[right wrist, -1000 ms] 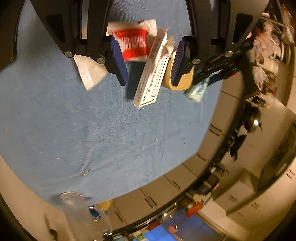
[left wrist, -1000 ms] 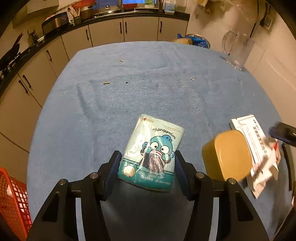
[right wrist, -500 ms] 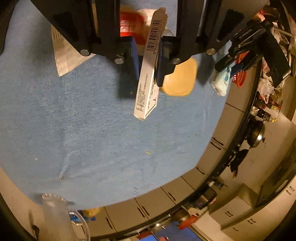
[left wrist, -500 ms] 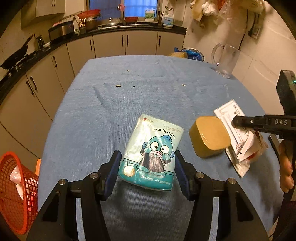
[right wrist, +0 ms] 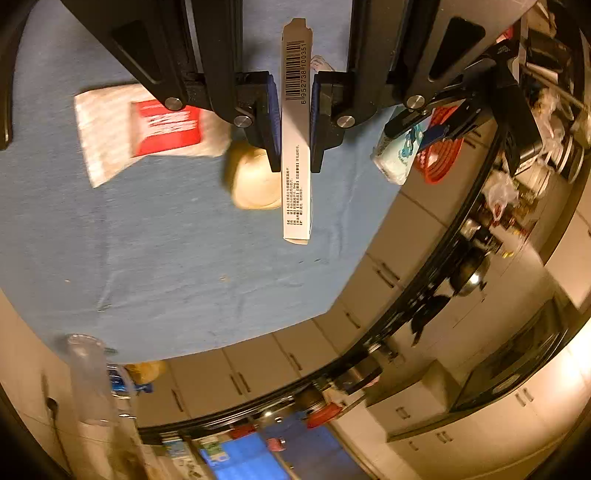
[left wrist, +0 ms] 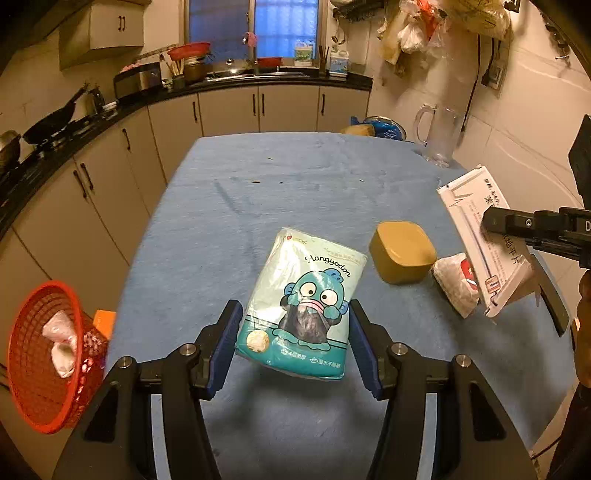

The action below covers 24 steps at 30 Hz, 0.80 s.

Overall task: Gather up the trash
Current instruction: 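Grasp the teal tissue pack with the left tool while the right tool grasps the white barcode box, then carry the tissue pack and barcode box to the wastebasket and open both tools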

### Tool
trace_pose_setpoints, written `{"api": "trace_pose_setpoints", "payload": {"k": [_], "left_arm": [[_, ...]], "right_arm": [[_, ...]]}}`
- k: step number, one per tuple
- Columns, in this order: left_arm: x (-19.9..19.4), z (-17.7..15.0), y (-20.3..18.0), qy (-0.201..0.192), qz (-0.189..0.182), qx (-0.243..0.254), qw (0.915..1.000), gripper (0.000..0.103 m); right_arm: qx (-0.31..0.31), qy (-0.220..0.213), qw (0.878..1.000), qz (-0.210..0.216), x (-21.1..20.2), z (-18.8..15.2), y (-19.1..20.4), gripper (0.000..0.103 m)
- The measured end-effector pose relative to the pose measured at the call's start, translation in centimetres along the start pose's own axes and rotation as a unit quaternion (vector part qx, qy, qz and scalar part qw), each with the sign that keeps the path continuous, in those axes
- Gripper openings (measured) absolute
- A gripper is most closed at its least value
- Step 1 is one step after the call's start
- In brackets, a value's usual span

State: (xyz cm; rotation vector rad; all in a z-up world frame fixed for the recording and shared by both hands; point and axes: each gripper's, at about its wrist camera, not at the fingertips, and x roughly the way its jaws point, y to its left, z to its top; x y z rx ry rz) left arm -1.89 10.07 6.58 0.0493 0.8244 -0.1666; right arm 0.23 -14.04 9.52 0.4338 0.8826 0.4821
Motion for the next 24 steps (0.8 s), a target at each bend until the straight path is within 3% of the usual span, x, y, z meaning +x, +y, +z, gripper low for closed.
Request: {"api": "trace_pose_setpoints", "payload": {"k": [9, 24], "left_arm": [[-3.5, -1.7, 3.8, -0.012, 0.033, -0.022, 0.9992, 0.056], [-9.1, -5.0, 14.4, -0.035, 0.087, -0.096, 0.9909, 0.056]], "right_arm": [[-0.024, 0.032, 0.999, 0.033, 2.8, -1.3, 4.1, 0.015], [-0.087, 0.08, 0.99, 0.078, 8.7, -2.1, 14.7, 0.015]]}}
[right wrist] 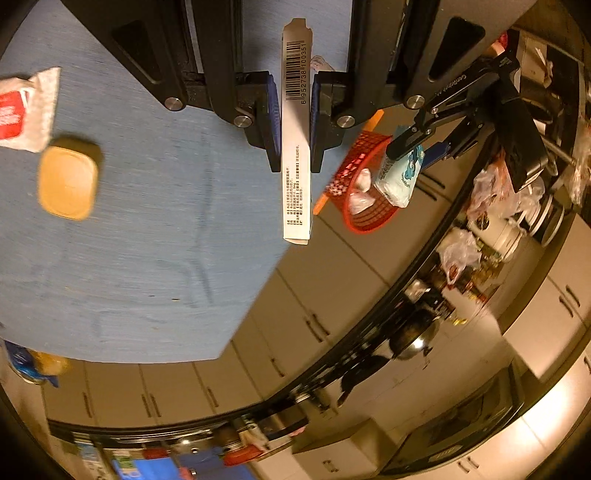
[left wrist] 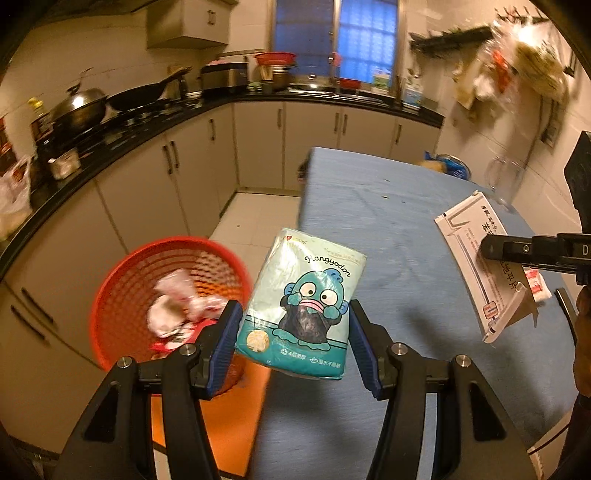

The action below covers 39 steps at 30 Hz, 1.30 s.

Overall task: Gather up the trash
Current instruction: 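Carry the tissue pack and barcode box to the wastebasket and open both tools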

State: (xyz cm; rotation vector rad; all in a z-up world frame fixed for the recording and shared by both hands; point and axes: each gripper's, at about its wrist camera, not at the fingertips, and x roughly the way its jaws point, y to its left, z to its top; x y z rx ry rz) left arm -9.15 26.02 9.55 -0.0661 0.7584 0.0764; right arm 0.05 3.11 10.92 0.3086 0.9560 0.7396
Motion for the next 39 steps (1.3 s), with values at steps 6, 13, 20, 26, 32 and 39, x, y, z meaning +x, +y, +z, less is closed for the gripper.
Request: {"api": "trace_pose_setpoints", "payload": {"k": [6, 13, 20, 26, 32, 39], "left_arm": [[-0.4, -0.5, 3.8, 0.0, 0.015, -0.023, 0.9996, 0.056], [-0.3, -0.7, 7.8, 0.002, 0.033, -0.049, 0.9983, 0.056], [0.8, -1.4, 11.2, 0.013, 0.049, -0.073, 0.996, 0.056], [2.1, -1.9, 14.2, 0.025, 0.059, -0.094, 0.9936, 0.056], [3.1, -2.0, 16.0, 0.032, 0.063, -0.106, 0.9918, 0.056], [4.5, -2.1, 16.3, 0.038, 0.056, -0.106, 0.992, 0.056]], "right_arm": [[-0.018, 0.021, 1.0, 0.009, 2.7, 0.4, 2.8, 0.015], [-0.037, 0.042, 0.998, 0.019, 5.8, 0.9, 5.9, 0.015], [-0.049, 0.062, 0.996, 0.038, 9.6, 1.9, 8.8, 0.015], [-0.06, 0.075, 0.994, 0.054, 12.9, 3.2, 11.3, 0.015], [-0.065, 0.083, 0.992, 0.067, 16.0, 4.3, 13.1, 0.015], [-0.055, 0.102, 0.991, 0.063, 20.4, 4.9, 13.0, 0.015]]}}
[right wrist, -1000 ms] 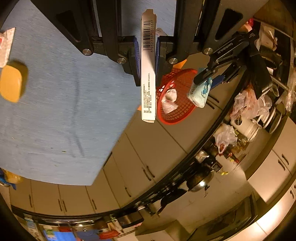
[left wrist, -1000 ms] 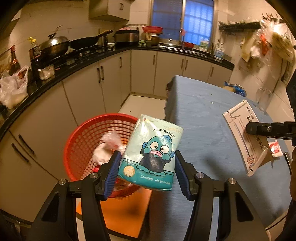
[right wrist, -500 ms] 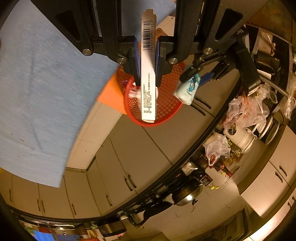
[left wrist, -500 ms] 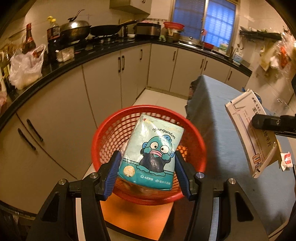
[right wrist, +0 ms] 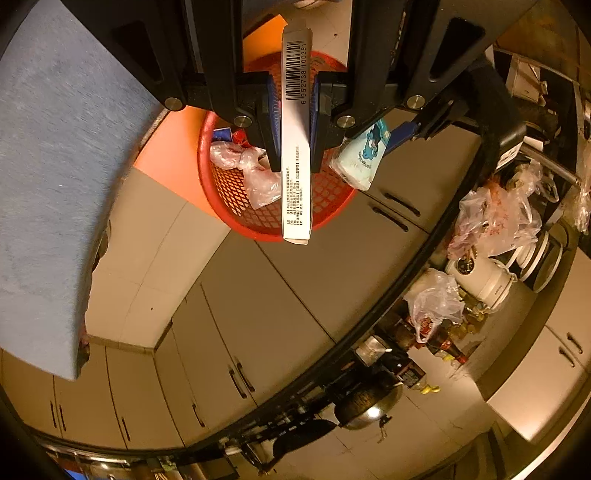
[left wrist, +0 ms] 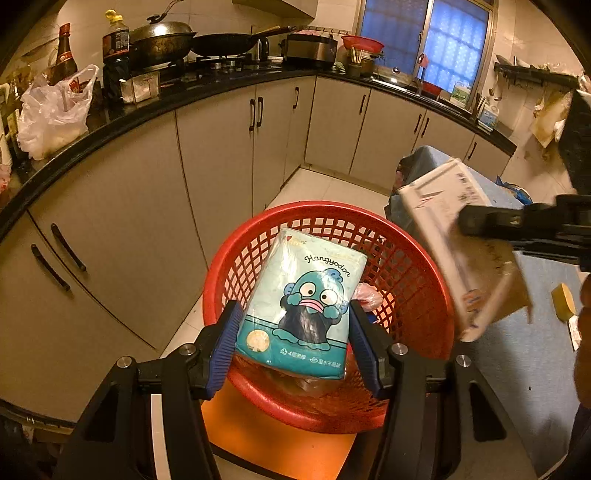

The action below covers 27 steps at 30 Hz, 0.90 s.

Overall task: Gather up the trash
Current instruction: 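Carry the tissue pack and barcode box to the wastebasket and open both tools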

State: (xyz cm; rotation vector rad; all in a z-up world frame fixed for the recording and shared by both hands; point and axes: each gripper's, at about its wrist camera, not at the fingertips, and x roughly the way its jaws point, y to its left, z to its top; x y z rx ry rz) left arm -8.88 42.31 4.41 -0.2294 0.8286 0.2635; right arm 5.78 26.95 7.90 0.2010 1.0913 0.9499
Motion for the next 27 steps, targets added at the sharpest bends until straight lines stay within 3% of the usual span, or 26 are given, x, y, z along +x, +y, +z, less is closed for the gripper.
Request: {"api": "trace_pose_setpoints", "payload": {"k": [11, 27], "left_arm": [[1.5, 0.0, -0.2, 0.008, -0.006, 0.003, 0.9999, 0.058], [-2.0, -0.6, 0.0, -0.019, -0.012, -0.018, 0.9996, 0.064]], "right_arm": [[0.017, 0.029, 0.999, -0.021, 3.5, 0.0, -1.5, 0.017], [0.018, 0.003, 1.0, -0.005, -0.5, -1.4, -1.2, 0.022]]}}
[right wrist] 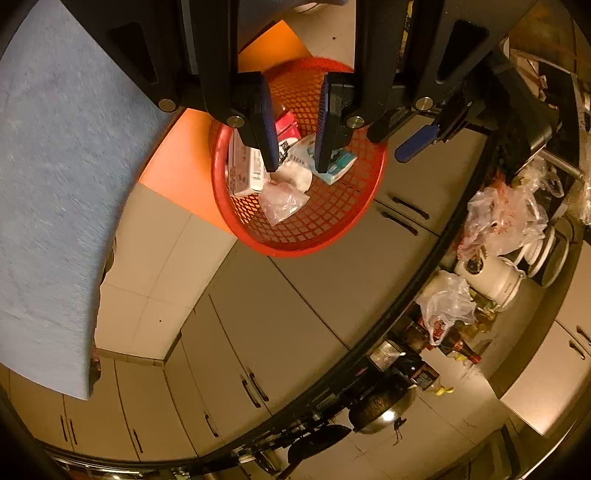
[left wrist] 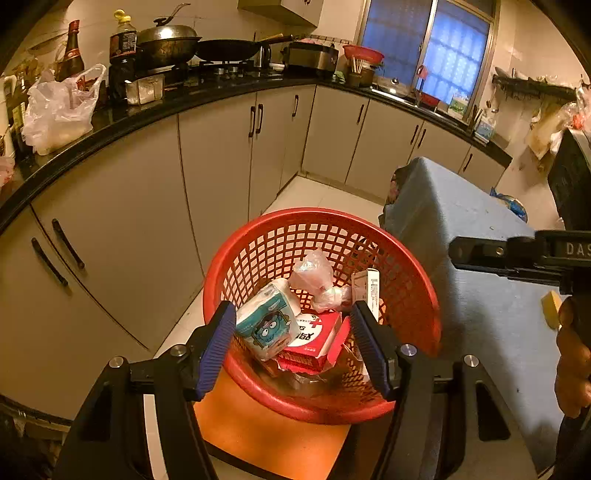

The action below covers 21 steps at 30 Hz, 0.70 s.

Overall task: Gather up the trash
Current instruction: 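Carry the tissue pack and barcode box to the wastebasket and open both tools, then move both open tools back to the table toward the yellow container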

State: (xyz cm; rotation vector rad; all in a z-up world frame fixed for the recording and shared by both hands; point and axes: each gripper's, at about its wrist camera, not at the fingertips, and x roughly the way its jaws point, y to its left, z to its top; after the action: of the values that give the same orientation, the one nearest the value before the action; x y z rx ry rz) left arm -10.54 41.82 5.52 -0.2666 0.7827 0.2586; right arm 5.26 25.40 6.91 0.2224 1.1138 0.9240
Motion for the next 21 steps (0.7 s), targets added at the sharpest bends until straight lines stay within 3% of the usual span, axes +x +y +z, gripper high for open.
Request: {"api": "trace_pose_setpoints", "payload": {"k": [6, 11, 21], "left_arm": [[-1.1, -1.0, -1.2, -0.006, -0.004, 0.004, 1.0, 0.064], [-1.9, -1.5, -3.1, -0.008, -0.014, 0.013, 0.9998, 0.064], [-3.0, -2.6, -8.2, -0.012, -0.02, 0.049, 0.9985, 0.064]], "right_arm": [[0.009, -0.014, 1.0, 0.012, -2.9, -2.1, -0.8, 0.023], [0.016, -0.024, 0.999, 0.015, -4.8, -3.8, -1.5, 0.035], [0.04, -0.05, 0.998, 0.007, -8.8, -7.2, -4.4, 0.038]]}}
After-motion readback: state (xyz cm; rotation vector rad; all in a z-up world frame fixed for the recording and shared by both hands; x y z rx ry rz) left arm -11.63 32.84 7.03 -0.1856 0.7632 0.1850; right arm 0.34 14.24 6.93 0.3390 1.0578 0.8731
